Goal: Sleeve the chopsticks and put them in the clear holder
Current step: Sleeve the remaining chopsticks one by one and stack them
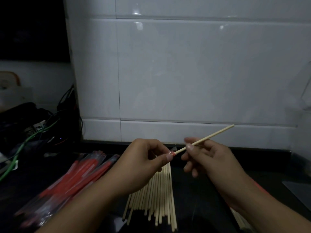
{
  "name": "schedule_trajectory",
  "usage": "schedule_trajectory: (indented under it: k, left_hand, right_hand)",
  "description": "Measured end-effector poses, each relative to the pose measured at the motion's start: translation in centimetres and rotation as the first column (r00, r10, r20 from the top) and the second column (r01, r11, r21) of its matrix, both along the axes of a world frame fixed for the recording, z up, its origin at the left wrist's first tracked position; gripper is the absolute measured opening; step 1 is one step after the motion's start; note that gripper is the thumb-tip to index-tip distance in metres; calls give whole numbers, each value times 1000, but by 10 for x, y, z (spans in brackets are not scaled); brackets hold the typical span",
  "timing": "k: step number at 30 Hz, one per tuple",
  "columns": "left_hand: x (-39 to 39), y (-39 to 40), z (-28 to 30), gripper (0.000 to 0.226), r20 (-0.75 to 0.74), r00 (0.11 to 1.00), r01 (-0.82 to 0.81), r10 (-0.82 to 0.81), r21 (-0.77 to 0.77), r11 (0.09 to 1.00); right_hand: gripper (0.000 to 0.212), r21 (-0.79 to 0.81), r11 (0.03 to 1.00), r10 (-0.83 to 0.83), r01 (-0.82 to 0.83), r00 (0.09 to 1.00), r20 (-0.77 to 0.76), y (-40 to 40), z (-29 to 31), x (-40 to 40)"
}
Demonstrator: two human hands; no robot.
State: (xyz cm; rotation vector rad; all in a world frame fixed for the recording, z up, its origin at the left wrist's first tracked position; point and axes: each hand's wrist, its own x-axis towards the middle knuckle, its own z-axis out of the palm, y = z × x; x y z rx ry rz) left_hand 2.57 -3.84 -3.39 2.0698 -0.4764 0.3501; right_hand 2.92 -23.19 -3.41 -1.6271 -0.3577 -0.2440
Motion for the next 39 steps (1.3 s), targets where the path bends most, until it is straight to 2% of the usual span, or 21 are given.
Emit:
schedule_trajectory:
  k: [2, 4, 6, 7, 9, 11, 12, 14, 16, 18, 21, 24, 25, 30, 39]
  left_hand:
    - [1, 1, 0, 7, 0, 1000, -22, 22, 1, 1000]
    - [1, 2, 1, 6, -2, 999, -37, 37, -5, 999]
    - [1, 2, 1, 6, -6, 999, -38, 38, -9, 999]
    - [1, 2, 1, 6, -8, 999, -38, 38, -8, 999]
    - [1, 2, 1, 6, -6, 999, -39, 39, -5, 999]
    - [1, 2, 1, 6, -2, 999, -46, 46, -2, 999]
    - [1, 2, 1, 6, 2, 999, -48, 48, 0, 999]
    - [2, 2, 0, 6, 8, 999, -49, 49, 5, 999]
    - [2, 2, -1, 7, 9, 999, -40, 40, 5, 999]
    - [3, 2, -1, 7, 14, 999, -42, 42, 13, 999]
    - [6, 6, 0, 7, 24, 996, -85, 86, -34, 996]
    - [9, 9, 0, 10, 24, 992, -122, 126, -115, 986]
    - [9, 9, 0, 10, 22, 991, -131, 135, -121, 984]
    - [12, 12, -1, 10, 8, 989, -146, 148, -127, 981]
    - [13, 11, -2, 10, -9, 990, -138, 138, -111, 984]
  right_hand:
    - [44, 85, 990, -120, 114, 990, 72, 0, 2, 2]
    - [57, 254, 941, -263, 221, 954, 142, -7, 9, 3]
    - [53, 359, 900, -319, 249, 935, 153, -16, 16, 3]
    - [47, 353, 904, -313, 241, 936, 161, -17, 17, 3]
    - [40, 251, 941, -279, 225, 938, 206, -15, 13, 3]
    - [42, -7, 964, -250, 265, 918, 306, -10, 2, 4]
    - [40, -204, 931, -208, 302, 900, 383, -9, -5, 5]
    - [35, -552, 782, -19, 290, 896, 443, -3, -16, 3]
    - [32, -699, 694, 171, 172, 904, 392, 5, -24, -2]
    - [28, -727, 670, 217, 150, 897, 385, 11, -25, -4]
    - [25, -753, 637, 172, 162, 923, 344, 1, -18, -3]
    - [20, -908, 417, 365, -38, 922, 129, -7, -11, -4]
    - [20, -920, 378, 406, -102, 912, 66, -7, -9, -6]
    - [13, -885, 399, 484, -240, 875, -19, 0, -7, -6]
    - [17, -887, 380, 568, -263, 823, -1, 2, -13, -5]
